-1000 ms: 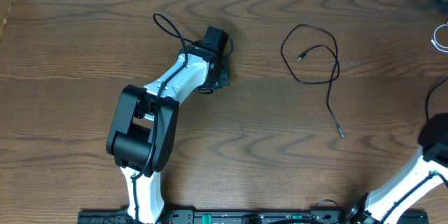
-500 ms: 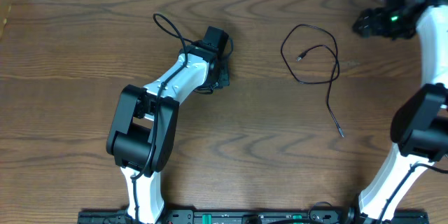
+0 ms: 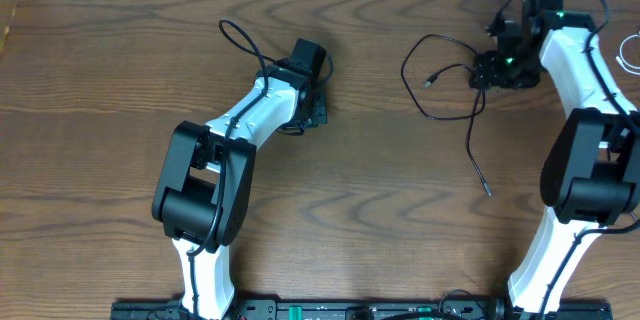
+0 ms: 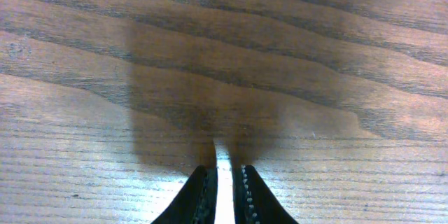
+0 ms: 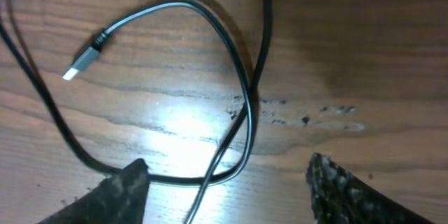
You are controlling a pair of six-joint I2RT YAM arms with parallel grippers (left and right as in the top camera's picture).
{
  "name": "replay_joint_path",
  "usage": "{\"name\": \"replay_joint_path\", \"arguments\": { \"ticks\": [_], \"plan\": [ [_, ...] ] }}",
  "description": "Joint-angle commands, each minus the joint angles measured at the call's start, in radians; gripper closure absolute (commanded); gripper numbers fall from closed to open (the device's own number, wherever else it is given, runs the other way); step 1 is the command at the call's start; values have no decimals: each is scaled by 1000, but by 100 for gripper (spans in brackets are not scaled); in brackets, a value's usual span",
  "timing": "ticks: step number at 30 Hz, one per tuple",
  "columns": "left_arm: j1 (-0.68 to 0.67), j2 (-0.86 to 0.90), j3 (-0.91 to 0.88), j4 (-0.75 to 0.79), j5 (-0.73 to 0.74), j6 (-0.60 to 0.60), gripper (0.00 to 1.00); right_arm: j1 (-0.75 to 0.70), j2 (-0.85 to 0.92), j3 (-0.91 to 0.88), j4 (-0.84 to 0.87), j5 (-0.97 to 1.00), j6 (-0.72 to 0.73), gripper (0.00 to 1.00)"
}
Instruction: Untangle cables
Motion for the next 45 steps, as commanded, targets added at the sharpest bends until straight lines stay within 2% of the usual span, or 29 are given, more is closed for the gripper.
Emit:
{"name": "replay_joint_path", "arguments": {
  "ticks": [1,6,9,12,20,21,23,27,35,45],
  "plan": [
    [1,-21,-11,1,-8,13,85,24,5,-47,29,77,111,38],
    [1,-21,-11,1,-8,12,85,53,5,-96,66,196,234,41],
    [1,-21,-11,1,-8,12,85,63,5,-116,92,198,239,41],
    [1,-21,-11,1,-8,12,85,74,5,-141,120,198,240,46],
    [1,-21,-13,2,-8,12,85,97,5,-238,188,199,300,69],
    [1,-21,-13,1,-8,12,85,97,5,-246,189,199,300,76],
    [1,-21,-13,1,-8,12,85,97,5,-258,189,199,303,81],
    [1,-21,-13,2,-8,12,85,97,5,-277,188,216,344,99],
    [1,-21,-13,3,-9,12,85,97,-12,-209,143,195,352,99],
    [1,-21,-13,3,-8,12,85,63,-111,240,-29,187,351,99]
  ]
}}
